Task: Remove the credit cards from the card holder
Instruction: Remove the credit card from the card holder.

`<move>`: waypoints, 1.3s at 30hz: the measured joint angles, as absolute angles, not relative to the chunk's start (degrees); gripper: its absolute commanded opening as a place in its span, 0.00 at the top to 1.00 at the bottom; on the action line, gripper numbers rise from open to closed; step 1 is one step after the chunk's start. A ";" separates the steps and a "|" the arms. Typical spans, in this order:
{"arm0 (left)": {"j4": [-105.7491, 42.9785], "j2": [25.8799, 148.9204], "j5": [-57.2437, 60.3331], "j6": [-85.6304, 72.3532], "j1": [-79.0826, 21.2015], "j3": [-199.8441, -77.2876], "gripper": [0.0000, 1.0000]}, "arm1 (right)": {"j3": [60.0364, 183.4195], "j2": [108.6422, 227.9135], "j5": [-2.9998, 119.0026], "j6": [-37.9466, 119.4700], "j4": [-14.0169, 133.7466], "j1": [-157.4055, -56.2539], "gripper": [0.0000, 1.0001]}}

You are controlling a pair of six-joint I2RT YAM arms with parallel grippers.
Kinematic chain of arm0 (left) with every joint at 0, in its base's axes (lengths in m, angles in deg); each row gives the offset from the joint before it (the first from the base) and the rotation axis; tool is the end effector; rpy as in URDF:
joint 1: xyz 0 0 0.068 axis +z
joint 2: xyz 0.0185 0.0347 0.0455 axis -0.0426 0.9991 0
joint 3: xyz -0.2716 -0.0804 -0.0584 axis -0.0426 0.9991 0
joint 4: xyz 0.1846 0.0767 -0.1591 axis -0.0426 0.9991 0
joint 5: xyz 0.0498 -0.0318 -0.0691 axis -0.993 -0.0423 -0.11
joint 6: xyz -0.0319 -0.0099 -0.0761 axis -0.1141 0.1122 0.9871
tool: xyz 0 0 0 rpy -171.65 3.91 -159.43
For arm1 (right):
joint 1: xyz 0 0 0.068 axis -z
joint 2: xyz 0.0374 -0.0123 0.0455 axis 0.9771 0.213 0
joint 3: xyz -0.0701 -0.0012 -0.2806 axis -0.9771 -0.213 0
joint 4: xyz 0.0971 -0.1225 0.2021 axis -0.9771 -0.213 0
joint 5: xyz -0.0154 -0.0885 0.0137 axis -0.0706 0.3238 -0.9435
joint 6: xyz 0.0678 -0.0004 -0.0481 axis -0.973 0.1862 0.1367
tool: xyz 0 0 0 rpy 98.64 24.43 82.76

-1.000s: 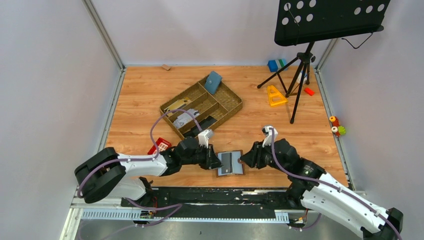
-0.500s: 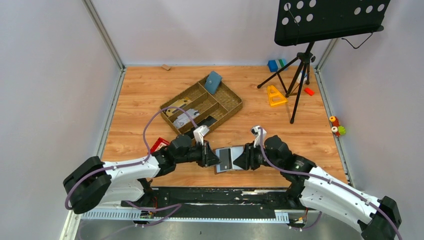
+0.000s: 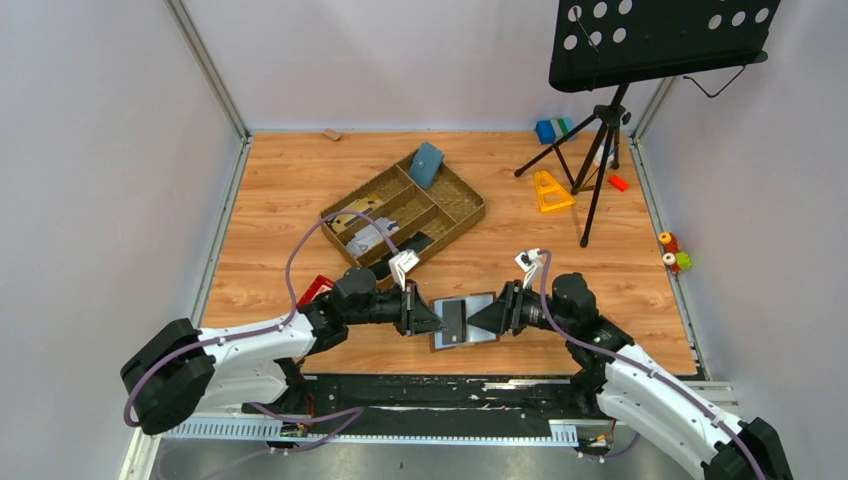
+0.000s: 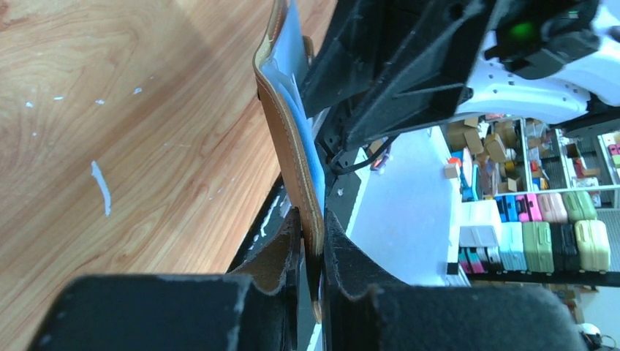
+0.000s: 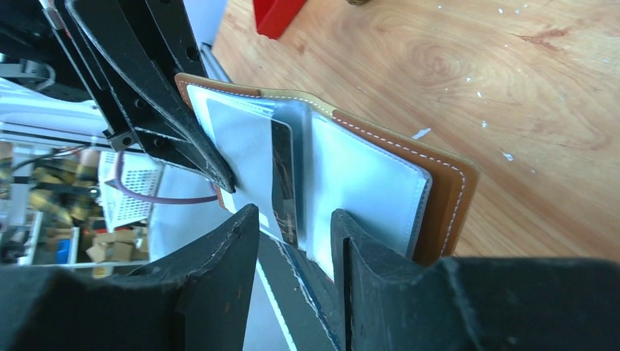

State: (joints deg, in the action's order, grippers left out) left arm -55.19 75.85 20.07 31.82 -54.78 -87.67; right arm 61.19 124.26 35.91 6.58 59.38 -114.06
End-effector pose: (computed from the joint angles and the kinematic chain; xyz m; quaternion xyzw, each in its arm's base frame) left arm 0.1240 -0.2143 0.2086 0.1540 0.7774 -0.5691 0.2193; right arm 0.1120 0.1273 0.1956 -0.1087 0.8113 0.5002 0.2825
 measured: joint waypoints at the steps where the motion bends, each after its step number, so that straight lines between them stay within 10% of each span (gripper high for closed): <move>1: -55.52 75.56 20.35 31.85 -54.78 -87.59 1.00 | 60.27 124.23 34.51 5.43 61.28 -113.14 0.59; 13: -64.24 74.80 24.81 34.93 -54.76 -86.17 1.00 | 57.14 126.03 23.45 -4.52 80.60 -110.91 0.70; 21: -66.36 73.12 25.62 35.63 -54.71 -85.23 1.00 | 54.54 124.43 22.88 -7.95 85.83 -110.87 0.99; 29: -66.86 72.72 25.77 35.76 -54.32 -84.68 0.88 | 52.47 122.99 22.46 -11.71 90.79 -110.56 1.00; 39: -67.00 71.37 25.07 36.26 -50.54 -81.53 0.98 | 52.49 120.30 23.14 -10.64 84.32 -107.68 1.00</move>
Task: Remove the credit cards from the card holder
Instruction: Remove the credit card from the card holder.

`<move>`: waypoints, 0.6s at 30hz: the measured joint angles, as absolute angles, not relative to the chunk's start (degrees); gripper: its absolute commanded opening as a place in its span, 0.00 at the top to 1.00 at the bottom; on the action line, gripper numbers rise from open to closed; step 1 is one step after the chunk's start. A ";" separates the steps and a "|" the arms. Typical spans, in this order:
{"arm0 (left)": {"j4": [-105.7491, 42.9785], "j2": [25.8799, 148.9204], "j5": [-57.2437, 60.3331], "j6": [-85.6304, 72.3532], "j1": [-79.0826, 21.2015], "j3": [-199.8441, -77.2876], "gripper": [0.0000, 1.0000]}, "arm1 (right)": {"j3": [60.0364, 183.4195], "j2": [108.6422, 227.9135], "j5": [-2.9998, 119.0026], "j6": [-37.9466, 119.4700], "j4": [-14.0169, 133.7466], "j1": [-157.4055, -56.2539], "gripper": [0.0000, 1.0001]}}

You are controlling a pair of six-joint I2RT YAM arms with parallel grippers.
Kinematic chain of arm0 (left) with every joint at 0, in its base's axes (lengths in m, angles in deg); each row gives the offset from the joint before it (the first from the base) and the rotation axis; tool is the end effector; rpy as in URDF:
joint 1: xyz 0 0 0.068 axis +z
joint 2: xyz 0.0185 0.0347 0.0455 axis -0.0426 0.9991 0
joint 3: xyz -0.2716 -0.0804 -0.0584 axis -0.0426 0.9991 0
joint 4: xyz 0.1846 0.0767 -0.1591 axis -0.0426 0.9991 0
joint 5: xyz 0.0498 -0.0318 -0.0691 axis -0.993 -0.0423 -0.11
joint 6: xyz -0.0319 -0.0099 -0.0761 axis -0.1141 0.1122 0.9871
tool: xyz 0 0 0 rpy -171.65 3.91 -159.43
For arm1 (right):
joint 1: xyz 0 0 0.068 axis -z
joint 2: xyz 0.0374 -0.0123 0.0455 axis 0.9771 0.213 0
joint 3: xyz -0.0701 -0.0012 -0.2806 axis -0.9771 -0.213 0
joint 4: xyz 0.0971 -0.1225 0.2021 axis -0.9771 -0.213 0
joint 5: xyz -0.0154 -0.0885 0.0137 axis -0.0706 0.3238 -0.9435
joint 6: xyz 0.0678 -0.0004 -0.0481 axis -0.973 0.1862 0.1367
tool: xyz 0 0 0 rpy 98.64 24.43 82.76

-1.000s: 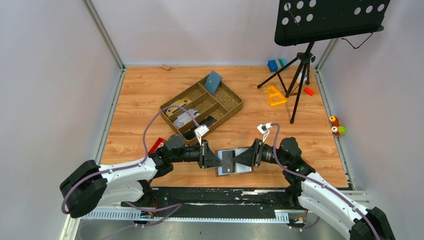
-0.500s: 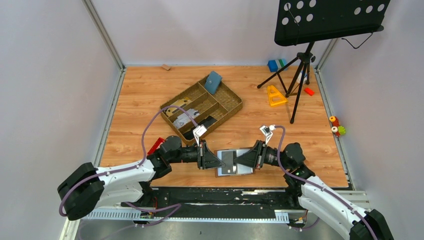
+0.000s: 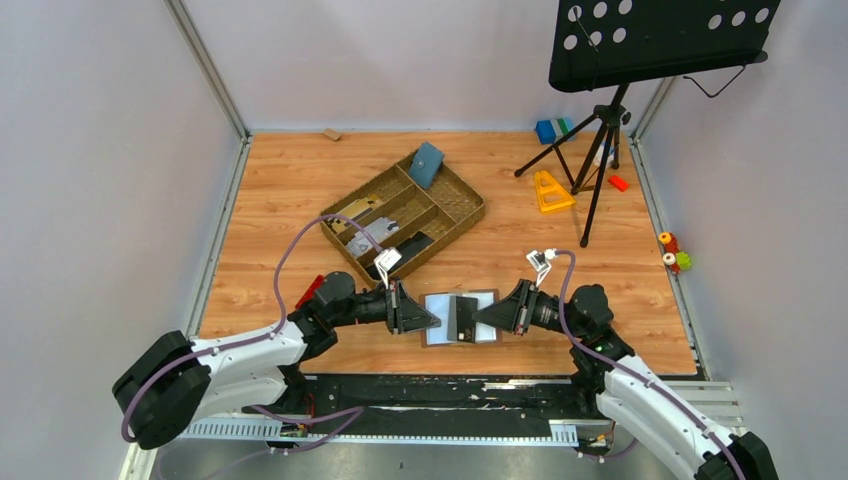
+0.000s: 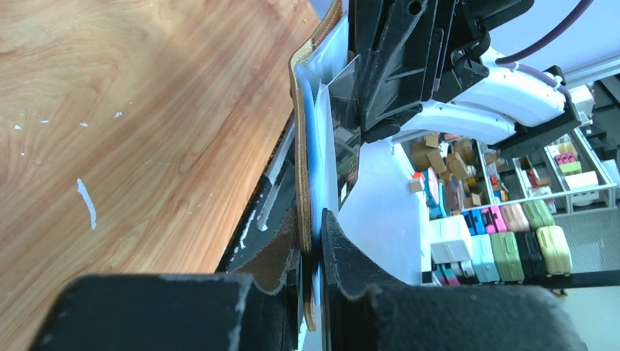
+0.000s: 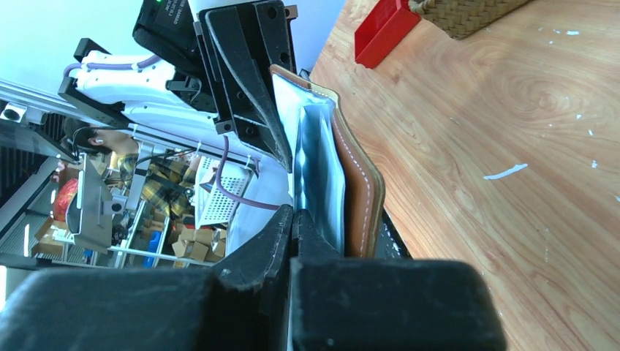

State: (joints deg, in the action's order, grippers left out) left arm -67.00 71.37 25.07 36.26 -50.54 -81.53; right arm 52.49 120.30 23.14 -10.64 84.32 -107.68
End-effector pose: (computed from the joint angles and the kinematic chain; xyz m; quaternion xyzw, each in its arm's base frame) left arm 0.1214 -0.1926 0.2163 0.1421 0.7267 -0.6274 0.2410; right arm 0.1072 0.1186 0.2070 -0.0776 0.7158 0.6356 0.2787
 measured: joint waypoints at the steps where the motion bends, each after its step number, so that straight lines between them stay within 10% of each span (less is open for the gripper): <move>1: -67.00 71.37 24.97 36.41 -50.27 -81.27 1.00 | 52.49 120.39 23.19 -10.60 83.90 -107.48 1.00; 18: -71.50 74.01 25.58 39.06 -50.10 -80.86 1.00 | 52.51 126.77 20.96 -10.03 86.96 -108.07 0.62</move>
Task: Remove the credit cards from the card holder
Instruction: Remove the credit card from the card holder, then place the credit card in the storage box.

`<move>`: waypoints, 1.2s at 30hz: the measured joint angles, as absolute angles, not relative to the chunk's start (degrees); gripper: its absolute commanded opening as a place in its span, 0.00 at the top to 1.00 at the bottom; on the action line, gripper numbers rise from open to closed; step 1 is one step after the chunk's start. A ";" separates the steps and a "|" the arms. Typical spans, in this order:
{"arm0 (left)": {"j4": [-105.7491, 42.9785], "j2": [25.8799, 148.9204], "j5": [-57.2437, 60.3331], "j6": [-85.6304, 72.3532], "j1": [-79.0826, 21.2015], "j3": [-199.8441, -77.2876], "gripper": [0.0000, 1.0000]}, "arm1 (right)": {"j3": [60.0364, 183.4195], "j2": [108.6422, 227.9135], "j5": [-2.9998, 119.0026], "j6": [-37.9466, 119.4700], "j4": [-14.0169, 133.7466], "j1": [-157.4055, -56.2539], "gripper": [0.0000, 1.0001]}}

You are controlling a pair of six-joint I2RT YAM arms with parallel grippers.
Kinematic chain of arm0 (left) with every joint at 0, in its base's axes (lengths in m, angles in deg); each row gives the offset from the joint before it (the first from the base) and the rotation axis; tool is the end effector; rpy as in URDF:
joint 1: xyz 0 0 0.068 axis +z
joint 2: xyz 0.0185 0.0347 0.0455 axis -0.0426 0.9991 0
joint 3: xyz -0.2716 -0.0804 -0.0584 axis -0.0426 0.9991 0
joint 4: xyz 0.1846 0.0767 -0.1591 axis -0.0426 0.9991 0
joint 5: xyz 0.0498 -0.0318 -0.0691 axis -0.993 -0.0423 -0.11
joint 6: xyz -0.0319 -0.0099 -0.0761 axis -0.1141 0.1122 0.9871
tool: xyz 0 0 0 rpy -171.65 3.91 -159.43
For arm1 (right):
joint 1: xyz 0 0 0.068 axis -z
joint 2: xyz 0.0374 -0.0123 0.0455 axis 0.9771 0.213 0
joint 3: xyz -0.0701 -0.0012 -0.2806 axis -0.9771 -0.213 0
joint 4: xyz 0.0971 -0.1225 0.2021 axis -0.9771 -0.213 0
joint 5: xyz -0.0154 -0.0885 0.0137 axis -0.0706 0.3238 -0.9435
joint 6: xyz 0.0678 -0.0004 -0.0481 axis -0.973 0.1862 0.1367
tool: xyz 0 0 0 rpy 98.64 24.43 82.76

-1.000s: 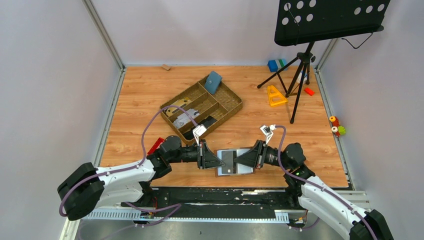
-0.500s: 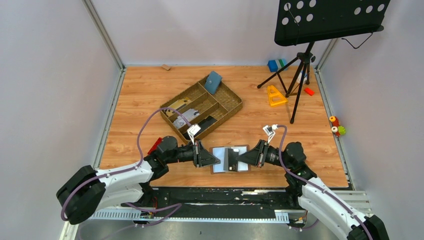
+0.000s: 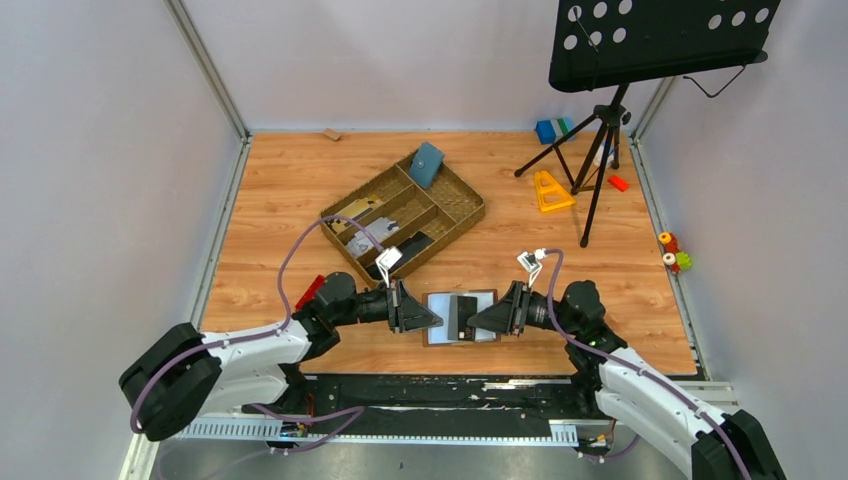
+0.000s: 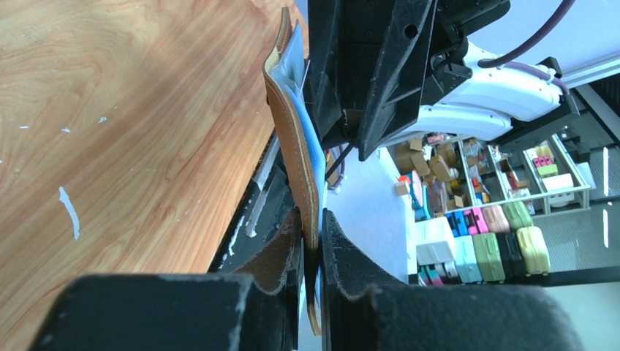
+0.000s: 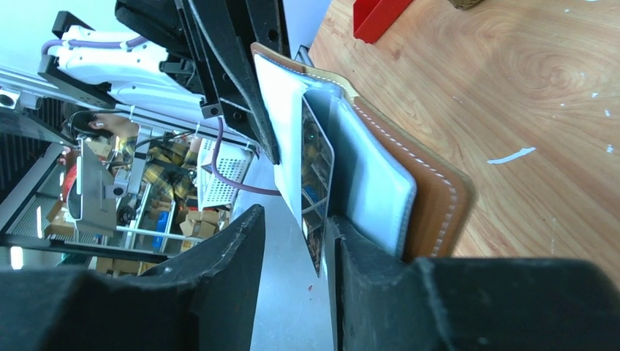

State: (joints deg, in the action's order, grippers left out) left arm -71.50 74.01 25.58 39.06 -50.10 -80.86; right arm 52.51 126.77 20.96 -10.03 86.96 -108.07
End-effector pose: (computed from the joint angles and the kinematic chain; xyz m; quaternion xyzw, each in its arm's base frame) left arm 0.1250 -0.1948 0.2134 0.1271 0.7233 -0.6382 0.2311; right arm 0.1129 0.1254 0.1977 -0.0829 0.7310 0.6313 0.2453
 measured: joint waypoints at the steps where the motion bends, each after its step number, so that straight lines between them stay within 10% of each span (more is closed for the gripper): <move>1: -72.57 74.49 25.71 39.54 -50.06 -80.66 1.00 | 52.51 127.08 20.87 -10.05 87.42 -108.29 0.61; 4: -76.48 76.37 26.76 41.13 -50.03 -80.11 1.00 | 52.51 127.99 20.45 -10.20 88.91 -109.03 0.65; 9: -81.14 78.49 28.22 43.23 -50.03 -79.81 1.00 | 52.51 128.91 20.08 -10.49 90.24 -109.45 1.00; 24: -41.71 73.34 18.93 27.01 -44.07 -91.87 1.00 | 61.78 120.54 40.76 -0.30 63.99 -109.45 1.00; 36: -16.29 72.53 5.10 15.80 -44.05 -95.50 1.00 | 85.01 150.24 59.07 -2.05 61.17 -112.14 1.00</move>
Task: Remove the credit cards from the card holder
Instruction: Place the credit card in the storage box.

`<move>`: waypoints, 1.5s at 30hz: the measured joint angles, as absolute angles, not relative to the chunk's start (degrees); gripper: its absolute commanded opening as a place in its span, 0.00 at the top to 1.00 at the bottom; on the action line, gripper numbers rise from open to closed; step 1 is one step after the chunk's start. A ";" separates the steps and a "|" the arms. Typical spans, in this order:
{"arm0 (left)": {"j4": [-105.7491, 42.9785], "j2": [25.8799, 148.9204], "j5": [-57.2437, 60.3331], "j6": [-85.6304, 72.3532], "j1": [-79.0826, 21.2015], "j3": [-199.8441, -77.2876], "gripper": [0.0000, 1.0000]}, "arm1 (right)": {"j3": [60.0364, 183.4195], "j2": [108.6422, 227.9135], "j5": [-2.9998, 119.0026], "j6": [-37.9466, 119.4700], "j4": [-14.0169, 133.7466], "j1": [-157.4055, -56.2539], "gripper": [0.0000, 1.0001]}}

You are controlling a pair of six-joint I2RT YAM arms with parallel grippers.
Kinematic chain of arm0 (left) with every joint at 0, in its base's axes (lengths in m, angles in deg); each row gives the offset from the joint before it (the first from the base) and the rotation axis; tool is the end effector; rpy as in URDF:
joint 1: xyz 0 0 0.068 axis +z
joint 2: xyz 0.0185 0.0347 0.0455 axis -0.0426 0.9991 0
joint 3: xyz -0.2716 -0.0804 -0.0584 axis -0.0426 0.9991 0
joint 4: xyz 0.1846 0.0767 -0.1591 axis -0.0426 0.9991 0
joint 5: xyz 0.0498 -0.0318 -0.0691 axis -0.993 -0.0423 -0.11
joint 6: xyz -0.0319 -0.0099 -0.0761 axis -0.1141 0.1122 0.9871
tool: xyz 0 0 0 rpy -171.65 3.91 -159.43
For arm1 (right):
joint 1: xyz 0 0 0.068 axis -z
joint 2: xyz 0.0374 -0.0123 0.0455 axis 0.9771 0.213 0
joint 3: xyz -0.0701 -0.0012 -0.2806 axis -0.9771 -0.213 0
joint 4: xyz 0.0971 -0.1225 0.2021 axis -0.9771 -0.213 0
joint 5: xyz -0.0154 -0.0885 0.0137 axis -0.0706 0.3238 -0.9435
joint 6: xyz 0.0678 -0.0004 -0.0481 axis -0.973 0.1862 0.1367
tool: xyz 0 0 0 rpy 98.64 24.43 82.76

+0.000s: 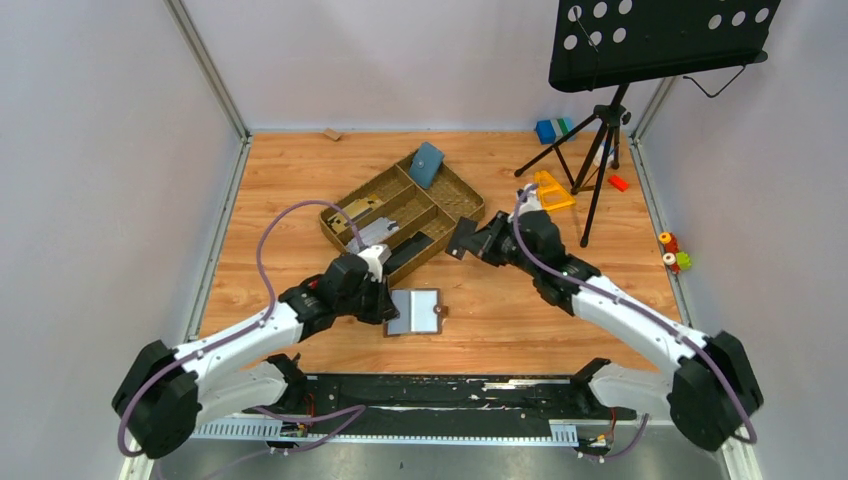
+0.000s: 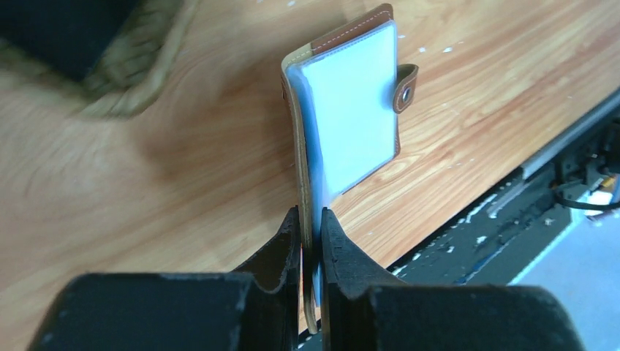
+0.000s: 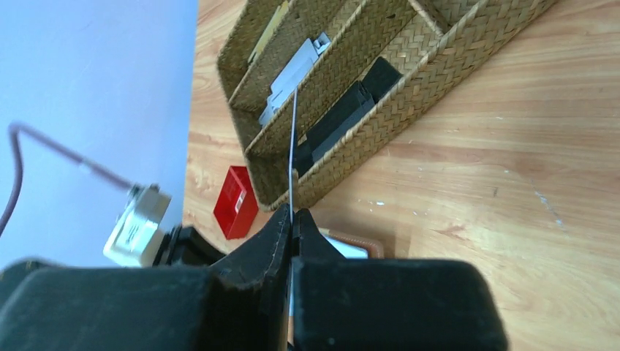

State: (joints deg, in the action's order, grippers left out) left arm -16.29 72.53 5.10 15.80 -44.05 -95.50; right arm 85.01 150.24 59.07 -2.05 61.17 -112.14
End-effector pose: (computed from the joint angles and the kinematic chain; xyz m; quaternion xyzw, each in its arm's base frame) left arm 0.1548 -0.1574 0.1833 0.1005 0.9124 -0.3112 0.2462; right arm 0.2171 0.1591 0.2631 0.0791 0.8314 0.4025 0.3750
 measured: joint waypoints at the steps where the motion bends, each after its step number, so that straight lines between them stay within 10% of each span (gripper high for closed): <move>1: -15.48 70.54 3.68 16.06 -44.05 -94.38 1.00 | 86.30 152.30 61.09 -3.03 60.97 -113.21 1.00; 17: -10.87 68.40 -0.48 24.33 -37.79 -87.43 1.00 | 101.18 180.91 81.78 -23.86 68.43 -128.33 1.00; 45: -7.50 66.10 3.50 24.30 -34.73 -87.94 1.00 | 109.49 195.88 87.60 -33.33 71.86 -129.56 1.00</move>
State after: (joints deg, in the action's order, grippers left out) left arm -7.50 66.10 3.50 24.30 -34.73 -87.94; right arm 109.49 195.88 87.60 -33.33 71.86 -129.56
